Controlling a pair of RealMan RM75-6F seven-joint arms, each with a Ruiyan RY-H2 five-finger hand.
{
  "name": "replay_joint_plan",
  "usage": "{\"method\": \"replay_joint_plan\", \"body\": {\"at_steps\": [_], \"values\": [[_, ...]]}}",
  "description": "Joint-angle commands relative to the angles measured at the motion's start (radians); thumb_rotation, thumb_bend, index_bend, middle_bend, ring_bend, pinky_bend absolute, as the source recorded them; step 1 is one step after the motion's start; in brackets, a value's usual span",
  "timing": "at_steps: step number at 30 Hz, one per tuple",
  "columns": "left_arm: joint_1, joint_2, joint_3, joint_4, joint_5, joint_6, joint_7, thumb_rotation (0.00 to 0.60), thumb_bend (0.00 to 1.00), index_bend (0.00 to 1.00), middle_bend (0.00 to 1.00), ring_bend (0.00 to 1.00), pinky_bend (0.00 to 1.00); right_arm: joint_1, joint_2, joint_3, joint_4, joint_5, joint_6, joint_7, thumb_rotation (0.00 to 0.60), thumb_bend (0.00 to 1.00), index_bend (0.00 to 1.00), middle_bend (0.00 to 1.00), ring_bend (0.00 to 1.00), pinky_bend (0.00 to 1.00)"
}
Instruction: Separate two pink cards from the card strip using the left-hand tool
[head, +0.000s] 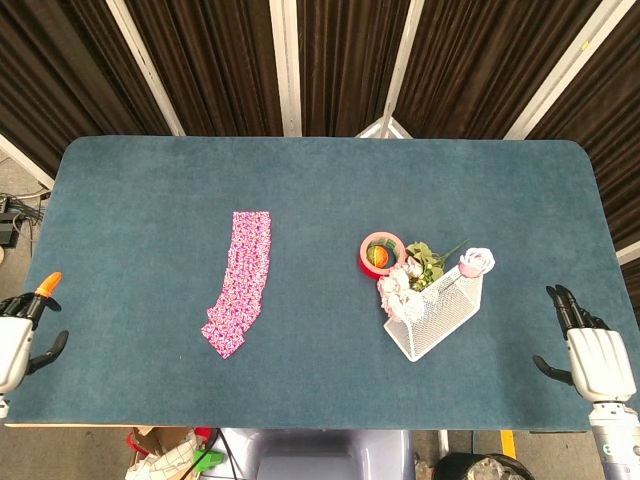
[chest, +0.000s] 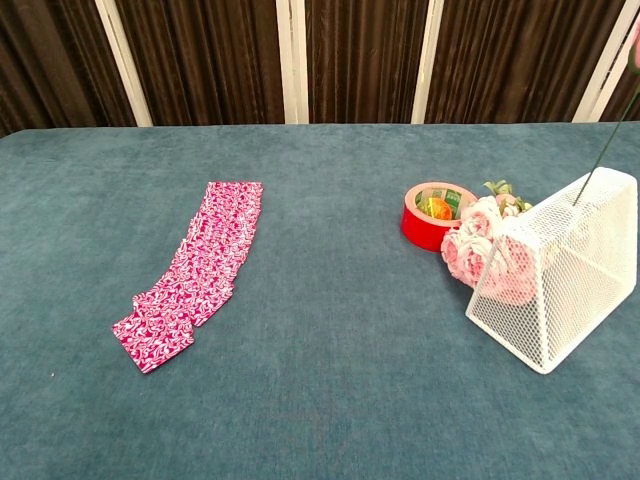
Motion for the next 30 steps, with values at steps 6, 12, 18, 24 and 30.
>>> {"method": "replay_joint_plan", "body": {"at_steps": [6, 12, 18, 24, 30], "values": [[-0.021, -0.01, 0.01, -0.01, 0.019, -0.031, -0.01, 0.6, 0.59, 0.07, 0.63, 0.5, 0.51, 0.001, -0.002, -0.001, 0.0, -0.001, -0.002, -0.001, 0.6, 0.18, 0.0, 0.11, 0.3, 0.41], [-0.062, 0.018, 0.027, -0.055, -0.002, -0.14, 0.014, 0.6, 0.68, 0.08, 0.71, 0.55, 0.55, 0.003, -0.002, 0.0, 0.001, 0.001, -0.005, 0.001, 0.6, 0.18, 0.0, 0.11, 0.3, 0.41], [-0.129, 0.056, 0.035, -0.146, -0.034, -0.281, 0.106, 0.6, 0.82, 0.1, 0.81, 0.62, 0.59, 0.006, -0.006, 0.0, 0.004, 0.003, -0.011, -0.003, 0.6, 0.18, 0.0, 0.11, 0.3, 0.41], [-0.196, 0.05, 0.029, -0.201, -0.086, -0.397, 0.204, 0.6, 0.87, 0.1, 0.82, 0.63, 0.6, 0.005, -0.006, 0.002, 0.006, 0.007, -0.009, 0.0, 0.6, 0.18, 0.0, 0.11, 0.3, 0.41], [-0.25, 0.03, 0.043, -0.236, -0.138, -0.505, 0.29, 0.6, 0.89, 0.12, 0.82, 0.63, 0.6, 0.005, -0.007, 0.003, 0.009, 0.012, -0.011, 0.002, 0.6, 0.18, 0.0, 0.11, 0.3, 0.41]]}}
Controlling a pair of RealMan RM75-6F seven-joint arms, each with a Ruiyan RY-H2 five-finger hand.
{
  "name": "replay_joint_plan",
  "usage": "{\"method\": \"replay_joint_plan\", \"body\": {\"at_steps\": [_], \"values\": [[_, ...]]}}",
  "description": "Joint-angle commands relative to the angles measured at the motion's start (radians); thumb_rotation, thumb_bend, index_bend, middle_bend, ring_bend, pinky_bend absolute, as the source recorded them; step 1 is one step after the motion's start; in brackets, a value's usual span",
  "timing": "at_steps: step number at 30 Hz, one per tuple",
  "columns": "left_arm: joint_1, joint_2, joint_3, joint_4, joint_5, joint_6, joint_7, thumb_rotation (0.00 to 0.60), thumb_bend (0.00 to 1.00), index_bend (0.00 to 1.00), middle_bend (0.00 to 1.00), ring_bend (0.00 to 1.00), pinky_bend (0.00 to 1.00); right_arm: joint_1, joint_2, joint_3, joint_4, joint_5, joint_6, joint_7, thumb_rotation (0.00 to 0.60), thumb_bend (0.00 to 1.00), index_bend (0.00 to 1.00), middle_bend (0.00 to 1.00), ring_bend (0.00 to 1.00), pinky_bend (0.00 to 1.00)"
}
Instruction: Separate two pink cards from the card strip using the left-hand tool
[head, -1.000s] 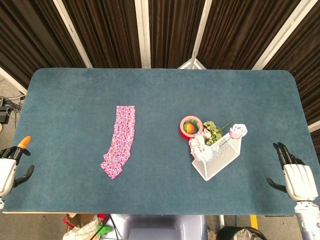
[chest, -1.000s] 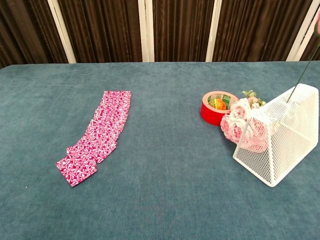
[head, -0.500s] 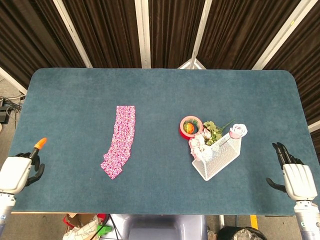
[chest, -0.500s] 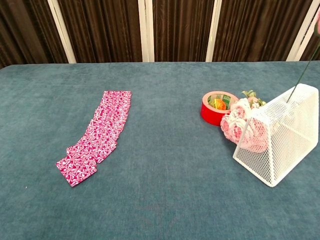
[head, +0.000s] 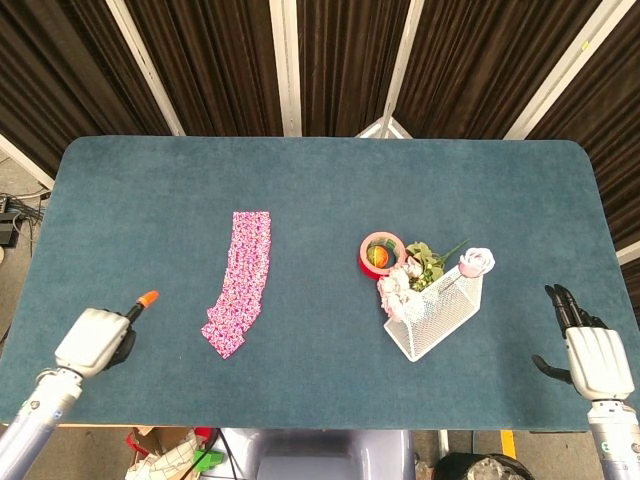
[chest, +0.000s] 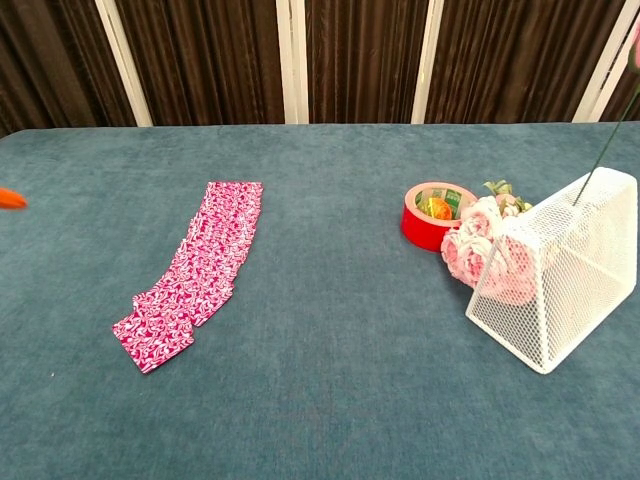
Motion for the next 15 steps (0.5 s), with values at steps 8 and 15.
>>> {"method": "replay_joint_plan", "body": {"at_steps": [8, 15], "values": [[-0.085, -0.037, 0.034, -0.053, -0.1, -0.158, 0.089, 0.6, 0.92, 0.14, 0.83, 0.64, 0.6, 0.0, -0.001, 0.0, 0.002, 0.001, 0.0, 0.003, 0.6, 0.18, 0.0, 0.11, 0.3, 0.41], [-0.119, -0.079, 0.035, -0.057, -0.145, -0.185, 0.129, 0.6, 0.93, 0.1, 0.83, 0.65, 0.6, 0.0, -0.001, 0.0, 0.004, 0.002, 0.0, 0.008, 0.6, 0.18, 0.0, 0.11, 0.3, 0.41]]}}
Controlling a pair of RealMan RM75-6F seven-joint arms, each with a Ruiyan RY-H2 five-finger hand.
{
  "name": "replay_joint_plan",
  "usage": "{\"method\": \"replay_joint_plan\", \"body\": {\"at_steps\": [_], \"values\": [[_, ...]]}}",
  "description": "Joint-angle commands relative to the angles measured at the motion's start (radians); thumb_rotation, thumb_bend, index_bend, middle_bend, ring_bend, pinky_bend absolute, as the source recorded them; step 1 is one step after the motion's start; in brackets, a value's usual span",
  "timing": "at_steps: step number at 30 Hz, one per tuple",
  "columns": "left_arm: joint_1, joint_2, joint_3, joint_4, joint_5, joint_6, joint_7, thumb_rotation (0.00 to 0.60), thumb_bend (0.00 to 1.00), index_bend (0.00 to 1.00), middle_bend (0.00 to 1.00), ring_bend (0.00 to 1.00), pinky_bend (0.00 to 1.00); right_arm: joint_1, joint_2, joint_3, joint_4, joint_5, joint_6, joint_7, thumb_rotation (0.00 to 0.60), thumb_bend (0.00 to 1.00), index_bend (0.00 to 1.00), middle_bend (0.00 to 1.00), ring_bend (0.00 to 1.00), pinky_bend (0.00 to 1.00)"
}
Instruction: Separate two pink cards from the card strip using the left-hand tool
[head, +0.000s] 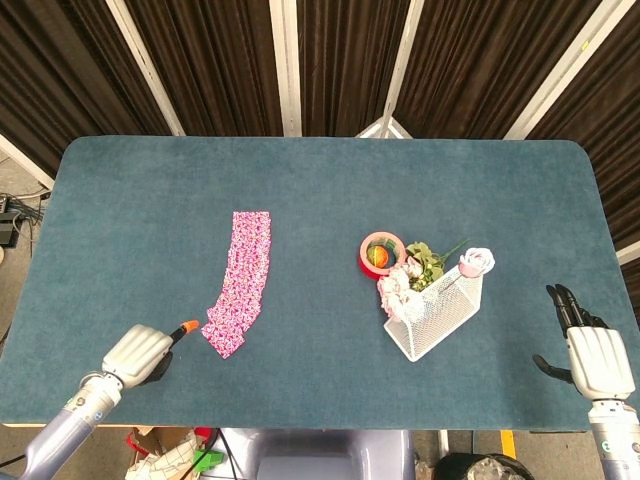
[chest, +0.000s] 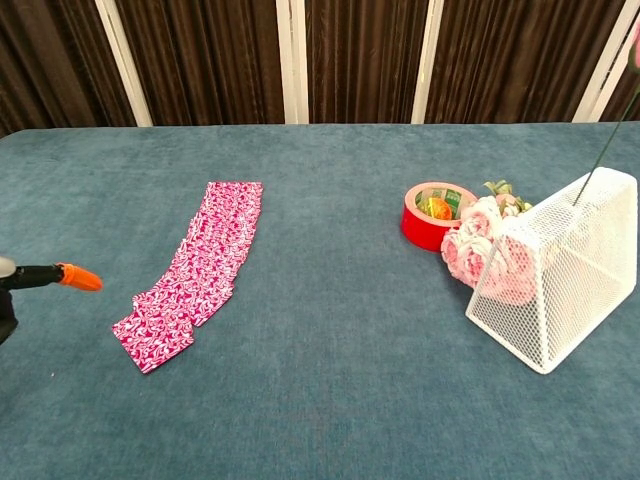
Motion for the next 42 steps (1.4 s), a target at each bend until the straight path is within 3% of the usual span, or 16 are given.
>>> {"method": "replay_joint_plan", "body": {"at_steps": [1, 16, 42], "values": [[-0.018, -0.022, -0.001, 0.0, -0.028, -0.01, 0.031, 0.6, 0.93, 0.1, 0.83, 0.65, 0.6, 0.0, -0.001, 0.0, 0.0, -0.002, 0.001, 0.002, 0.6, 0.18, 0.0, 0.11, 0.3, 0.41], [-0.12, -0.089, 0.001, -0.028, -0.236, -0.062, 0.165, 0.6, 0.94, 0.1, 0.83, 0.65, 0.6, 0.0, -0.001, 0.0, 0.007, 0.004, -0.003, 0.008, 0.6, 0.18, 0.0, 0.11, 0.3, 0.41], [-0.295, -0.169, 0.078, -0.125, -0.644, 0.076, 0.458, 0.6, 0.95, 0.09, 0.84, 0.66, 0.6, 0.0, -0.001, 0.002, 0.017, 0.002, -0.001, 0.025, 0.6, 0.18, 0.0, 0.11, 0.3, 0.41]]}}
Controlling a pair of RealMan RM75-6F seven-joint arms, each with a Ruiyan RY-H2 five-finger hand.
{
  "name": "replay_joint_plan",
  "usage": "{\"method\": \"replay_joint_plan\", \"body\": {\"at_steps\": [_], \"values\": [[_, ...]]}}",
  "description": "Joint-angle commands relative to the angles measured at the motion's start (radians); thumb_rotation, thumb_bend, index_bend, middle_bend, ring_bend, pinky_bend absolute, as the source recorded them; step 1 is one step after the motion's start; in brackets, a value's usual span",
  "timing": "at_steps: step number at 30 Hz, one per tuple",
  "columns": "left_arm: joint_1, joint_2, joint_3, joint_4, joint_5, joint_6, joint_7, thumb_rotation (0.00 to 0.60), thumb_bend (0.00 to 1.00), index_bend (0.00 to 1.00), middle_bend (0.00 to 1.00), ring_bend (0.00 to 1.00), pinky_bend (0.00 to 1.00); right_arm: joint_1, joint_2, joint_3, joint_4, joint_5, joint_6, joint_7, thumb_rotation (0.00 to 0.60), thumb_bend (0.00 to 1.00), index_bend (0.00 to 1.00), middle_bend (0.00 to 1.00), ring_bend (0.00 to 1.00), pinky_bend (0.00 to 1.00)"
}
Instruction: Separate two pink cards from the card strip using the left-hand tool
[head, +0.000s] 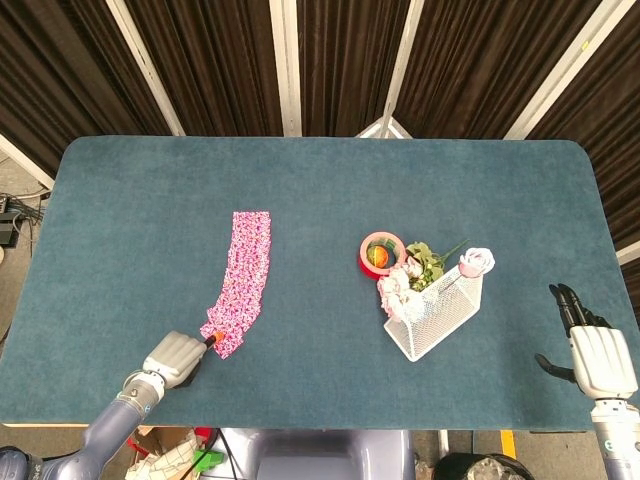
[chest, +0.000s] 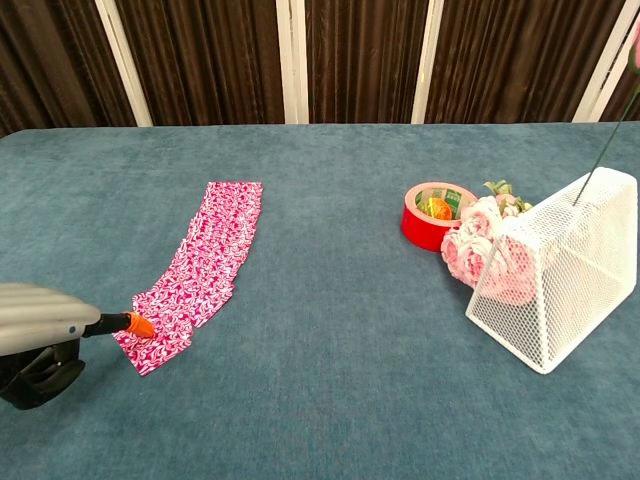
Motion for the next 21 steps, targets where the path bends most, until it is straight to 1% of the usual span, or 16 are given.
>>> {"method": "replay_joint_plan", "body": {"at_steps": [1, 4, 8, 13, 17, 21], "values": [[-0.03, -0.009, 0.012, -0.02, -0.044, 0.019, 0.025, 0.6, 0.95, 0.09, 0.84, 0.66, 0.6, 0.0, 0.0, 0.0, 0.0, 0.001, -0.001, 0.0, 0.6, 0.18, 0.0, 0.11, 0.3, 0.41], [-0.044, -0.009, 0.02, -0.032, -0.06, 0.022, 0.029, 0.6, 0.95, 0.09, 0.84, 0.66, 0.6, 0.0, 0.0, 0.0, 0.001, 0.0, -0.001, 0.0, 0.6, 0.18, 0.0, 0.11, 0.3, 0.41], [-0.059, 0.012, 0.037, -0.065, -0.081, 0.011, 0.016, 0.6, 0.95, 0.09, 0.84, 0.66, 0.6, 0.001, -0.001, 0.0, 0.0, -0.001, 0.0, -0.001, 0.6, 0.18, 0.0, 0.11, 0.3, 0.41], [-0.067, 0.05, 0.068, -0.119, -0.071, 0.035, 0.014, 0.6, 0.95, 0.1, 0.84, 0.66, 0.6, 0.001, -0.001, -0.001, -0.001, -0.003, 0.0, -0.003, 0.6, 0.18, 0.0, 0.11, 0.3, 0.41], [-0.065, 0.086, 0.104, -0.17, -0.063, 0.062, 0.013, 0.6, 0.95, 0.1, 0.84, 0.66, 0.6, 0.002, -0.001, -0.002, -0.004, -0.007, -0.001, -0.004, 0.6, 0.18, 0.0, 0.11, 0.3, 0.41], [-0.068, 0.097, 0.13, -0.187, -0.074, 0.079, 0.027, 0.6, 0.95, 0.1, 0.84, 0.66, 0.6, 0.003, -0.002, -0.003, -0.005, -0.009, -0.002, -0.003, 0.6, 0.18, 0.0, 0.11, 0.3, 0.41]]}}
